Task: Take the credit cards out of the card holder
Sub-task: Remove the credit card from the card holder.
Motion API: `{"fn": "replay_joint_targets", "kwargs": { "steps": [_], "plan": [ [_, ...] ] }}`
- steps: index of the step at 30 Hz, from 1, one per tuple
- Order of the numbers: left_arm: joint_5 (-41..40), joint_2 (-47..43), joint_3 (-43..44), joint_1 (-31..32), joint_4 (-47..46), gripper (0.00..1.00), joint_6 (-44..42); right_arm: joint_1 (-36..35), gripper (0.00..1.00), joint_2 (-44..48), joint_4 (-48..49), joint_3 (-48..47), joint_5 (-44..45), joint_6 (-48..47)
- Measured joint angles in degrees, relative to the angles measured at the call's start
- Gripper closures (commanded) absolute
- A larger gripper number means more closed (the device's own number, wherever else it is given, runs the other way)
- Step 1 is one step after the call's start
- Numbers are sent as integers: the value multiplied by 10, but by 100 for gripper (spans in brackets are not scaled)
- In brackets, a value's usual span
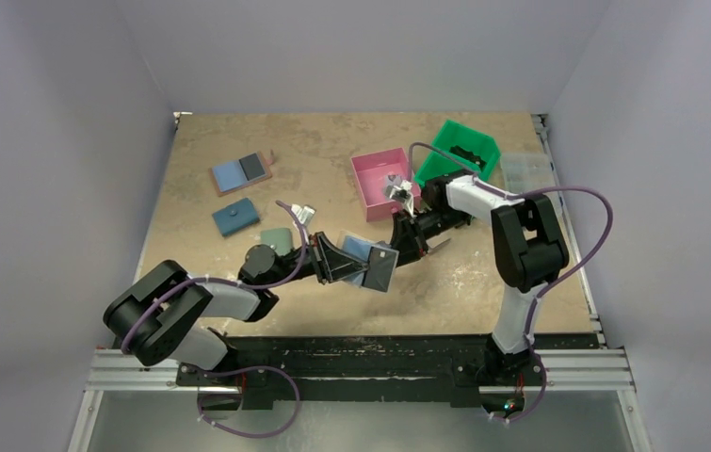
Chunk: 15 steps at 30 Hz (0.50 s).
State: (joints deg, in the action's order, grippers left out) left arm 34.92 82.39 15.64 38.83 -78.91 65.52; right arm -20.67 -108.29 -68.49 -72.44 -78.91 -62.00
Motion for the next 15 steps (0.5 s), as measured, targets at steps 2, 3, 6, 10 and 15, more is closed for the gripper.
{"fn": "replay_joint_targets", "kwargs": {
  "steps": [2, 3, 6, 10, 15],
  "plan": [
    [-2, 1, 0, 0, -3, 100, 0, 3, 100, -10, -30, -1, -4, -28],
    [-1, 2, 0, -2, -3, 100, 0, 3, 100, -13, -40, -1, -4, -37],
    [0, 1, -5, -11, -6, 100, 1, 4, 100, -15, -51, -1, -3, -48],
    [-4, -12, -24, -38, 4, 100, -1, 3, 100, -15, -49, -1, -4, -42],
    [-10, -39, -36, -56, 37, 100, -6, 0, 100, -15, -34, -1, -6, -18]
  ]
}}
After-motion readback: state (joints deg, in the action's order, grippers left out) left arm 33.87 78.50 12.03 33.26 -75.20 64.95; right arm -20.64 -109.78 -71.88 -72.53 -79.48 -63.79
